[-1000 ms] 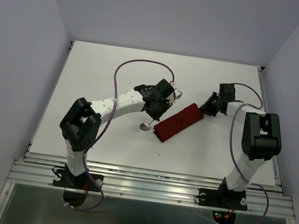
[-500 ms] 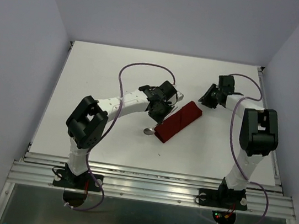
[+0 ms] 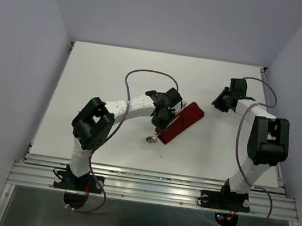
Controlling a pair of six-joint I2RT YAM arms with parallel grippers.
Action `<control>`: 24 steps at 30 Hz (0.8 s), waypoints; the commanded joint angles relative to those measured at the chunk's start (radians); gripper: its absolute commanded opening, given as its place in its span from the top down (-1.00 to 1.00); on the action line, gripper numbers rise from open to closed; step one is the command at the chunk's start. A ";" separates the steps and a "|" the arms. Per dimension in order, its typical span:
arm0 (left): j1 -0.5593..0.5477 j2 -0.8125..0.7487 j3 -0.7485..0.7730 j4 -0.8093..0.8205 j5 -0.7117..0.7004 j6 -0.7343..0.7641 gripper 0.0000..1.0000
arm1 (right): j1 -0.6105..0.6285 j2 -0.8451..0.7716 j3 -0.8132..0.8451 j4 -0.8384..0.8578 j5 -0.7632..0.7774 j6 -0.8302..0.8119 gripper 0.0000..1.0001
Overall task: Fold the napkin into a case and place the utensils inside
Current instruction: Move the spoon to the center of the board, then insert the spoon into the folded napkin.
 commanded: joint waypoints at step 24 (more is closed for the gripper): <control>-0.072 0.136 0.211 -0.116 0.011 0.008 1.00 | 0.052 0.177 0.079 0.056 -0.142 -0.011 0.43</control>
